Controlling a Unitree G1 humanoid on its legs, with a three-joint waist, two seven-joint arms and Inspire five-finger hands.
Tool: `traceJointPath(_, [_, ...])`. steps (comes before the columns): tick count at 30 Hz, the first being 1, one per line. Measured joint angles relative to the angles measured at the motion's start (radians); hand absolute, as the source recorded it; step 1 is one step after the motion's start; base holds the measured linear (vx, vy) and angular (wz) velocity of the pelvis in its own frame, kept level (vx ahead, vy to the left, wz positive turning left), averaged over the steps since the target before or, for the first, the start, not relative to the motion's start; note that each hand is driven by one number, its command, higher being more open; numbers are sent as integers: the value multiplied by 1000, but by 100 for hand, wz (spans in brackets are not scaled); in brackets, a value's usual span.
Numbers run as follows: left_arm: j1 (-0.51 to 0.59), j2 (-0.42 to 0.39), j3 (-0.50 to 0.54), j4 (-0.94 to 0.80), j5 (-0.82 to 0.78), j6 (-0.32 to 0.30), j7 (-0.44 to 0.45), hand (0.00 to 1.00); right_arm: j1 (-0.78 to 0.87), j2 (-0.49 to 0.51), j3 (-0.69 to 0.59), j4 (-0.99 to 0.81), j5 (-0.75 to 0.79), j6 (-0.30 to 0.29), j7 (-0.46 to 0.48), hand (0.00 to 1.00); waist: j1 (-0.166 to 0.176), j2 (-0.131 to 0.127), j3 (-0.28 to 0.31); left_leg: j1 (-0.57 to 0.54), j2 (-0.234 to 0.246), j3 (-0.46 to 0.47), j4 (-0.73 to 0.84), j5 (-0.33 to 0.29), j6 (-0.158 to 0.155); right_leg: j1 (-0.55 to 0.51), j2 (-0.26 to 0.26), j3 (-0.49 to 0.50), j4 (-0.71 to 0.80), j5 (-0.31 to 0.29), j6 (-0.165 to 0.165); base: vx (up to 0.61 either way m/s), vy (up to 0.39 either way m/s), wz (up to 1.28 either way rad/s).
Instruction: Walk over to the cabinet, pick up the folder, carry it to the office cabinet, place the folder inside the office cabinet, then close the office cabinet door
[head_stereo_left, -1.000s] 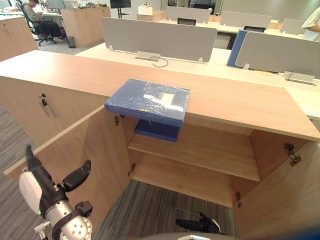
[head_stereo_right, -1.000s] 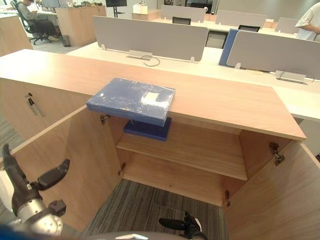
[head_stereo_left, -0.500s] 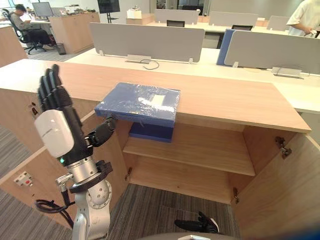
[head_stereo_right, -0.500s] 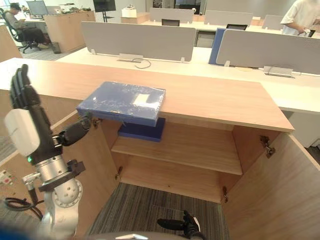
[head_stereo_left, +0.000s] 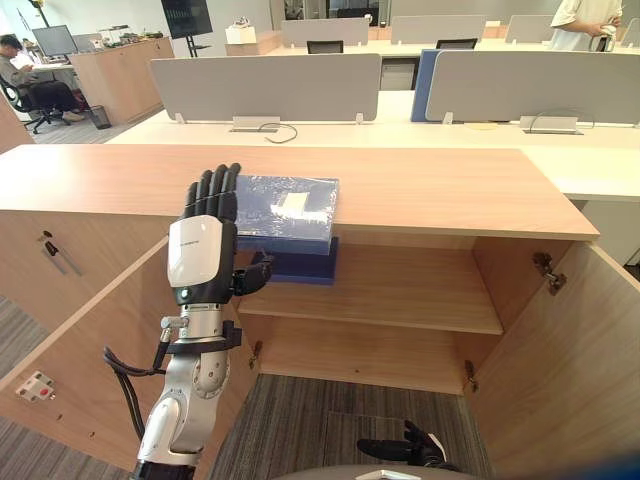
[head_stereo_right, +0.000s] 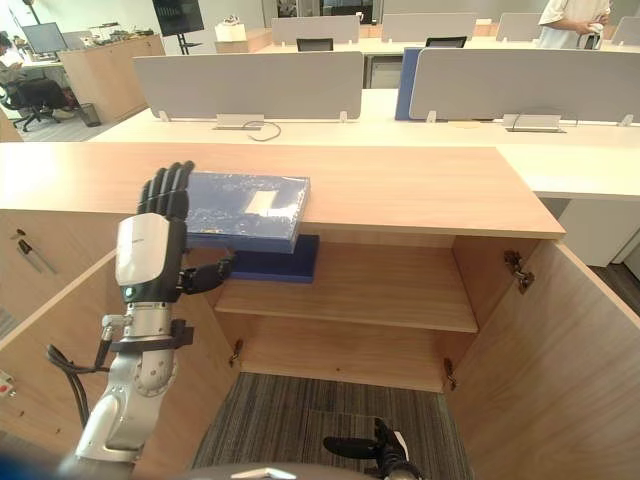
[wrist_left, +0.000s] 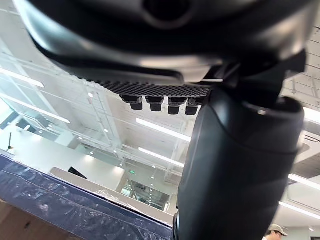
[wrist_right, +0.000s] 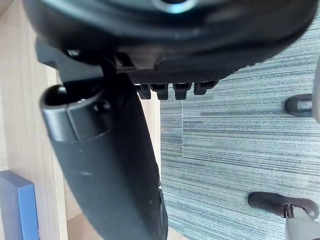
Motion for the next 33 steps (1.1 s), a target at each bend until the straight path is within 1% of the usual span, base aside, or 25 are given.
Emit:
traceJointPath(2, [-32,46,-21,75,5,-20,-7,100,0,-15,24,-2,0,0,4,100,0,8,0,22,5,16,-15,2,-1,4,7,12,2,4,0,-23,-18,-18])
traceJointPath(3, [-40,57,-27,97,13,-21,-11,100,0,-18,24,-2,0,0,7,100,-1,10,-1,23,5,16,-16,2,-1,4,7,12,3,4,0,-25,-14,-10])
traceJointPath(5, [-61,94,-46,155,23,-20,-20,100,-3,-28,23,-3,0,-1,12,100,-17,14,-2,27,5,19,-31,8,-1,-1,8,15,4,5,1,-11,-4,-2])
traceJointPath(9, [-94,125,-67,217,32,-18,-29,100,-3,-36,23,-3,1,-2,12,100,-24,14,-1,31,5,28,-50,18,-1,-11,9,24,4,7,1,-10,0,-6])
traceJointPath(13, [-167,162,-108,304,32,-11,-33,100,-4,-45,22,-3,1,-2,13,100,-27,14,0,34,5,39,-50,18,-1,-14,9,34,4,10,2,-14,0,-7])
traceJointPath(17, [-198,164,-114,345,33,-10,-36,100,-6,-50,22,-6,1,-2,18,100,-38,18,3,34,6,54,-50,18,-1,-25,10,51,6,16,3,-33,1,-12])
traceJointPath(21, [-236,172,-142,407,34,-6,-38,100,-7,-65,20,-7,2,-3,18,100,-50,22,7,37,7,72,-50,18,-1,-31,10,66,6,24,4,-43,11,-13])
traceJointPath(25, [-265,174,-143,443,44,14,-43,100,-5,-71,17,-9,3,-6,18,100,-55,21,9,39,7,81,-50,19,1,-35,10,78,5,30,6,-49,8,-8])
traceJointPath(26, [-275,180,-143,451,52,18,-43,0,-4,-72,16,-9,3,-6,18,100,-55,21,9,38,7,84,-50,20,1,-37,10,80,5,30,6,-56,7,-10])
traceJointPath(29, [-291,198,-143,457,53,27,-43,0,-3,-76,13,-8,3,-6,18,100,-56,21,10,39,7,91,-50,20,1,-41,10,88,5,32,6,-38,6,-7])
traceJointPath(33, [-326,198,-143,493,53,38,-43,0,0,-81,9,-7,3,-6,19,100,-59,19,12,39,7,92,-50,20,2,-41,10,89,4,33,7,-15,1,-1])
